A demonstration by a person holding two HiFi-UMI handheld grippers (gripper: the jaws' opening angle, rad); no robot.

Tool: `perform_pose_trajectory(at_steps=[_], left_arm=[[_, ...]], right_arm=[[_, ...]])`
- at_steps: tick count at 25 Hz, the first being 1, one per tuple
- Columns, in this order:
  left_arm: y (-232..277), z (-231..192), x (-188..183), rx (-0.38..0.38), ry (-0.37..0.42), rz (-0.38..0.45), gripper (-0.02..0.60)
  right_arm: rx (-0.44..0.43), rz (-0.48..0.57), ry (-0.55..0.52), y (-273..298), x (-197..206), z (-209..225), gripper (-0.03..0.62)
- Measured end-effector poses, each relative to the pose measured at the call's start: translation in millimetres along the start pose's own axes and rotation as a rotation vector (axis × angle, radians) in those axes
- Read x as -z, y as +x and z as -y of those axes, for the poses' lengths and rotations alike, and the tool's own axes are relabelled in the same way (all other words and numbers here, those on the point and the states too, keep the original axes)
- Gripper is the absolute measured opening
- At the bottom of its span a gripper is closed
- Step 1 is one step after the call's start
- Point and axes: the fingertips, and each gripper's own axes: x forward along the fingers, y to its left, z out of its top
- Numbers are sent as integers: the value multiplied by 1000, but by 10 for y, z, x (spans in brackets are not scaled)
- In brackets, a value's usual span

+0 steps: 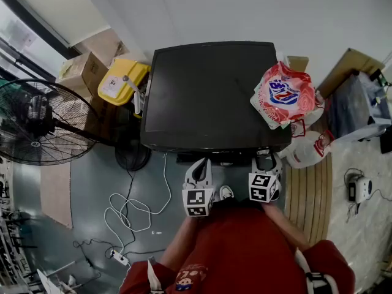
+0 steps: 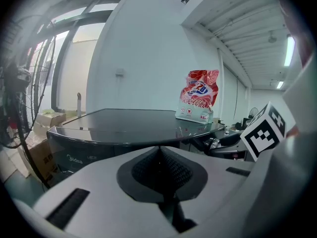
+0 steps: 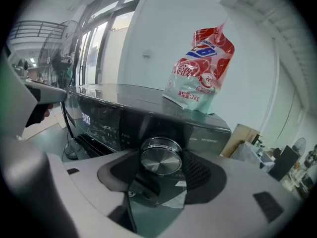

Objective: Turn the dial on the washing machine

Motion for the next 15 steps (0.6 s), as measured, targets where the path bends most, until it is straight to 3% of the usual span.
perform_pose_trajectory(at_steps=[5,15], left_arm=[[8,11,-3,4,7,0,9],[0,21,20,4,13,-8,9]], right_arm=[[46,11,-96,-7,-1,-15,275],[176,29,-406,-1,22,-62,275]])
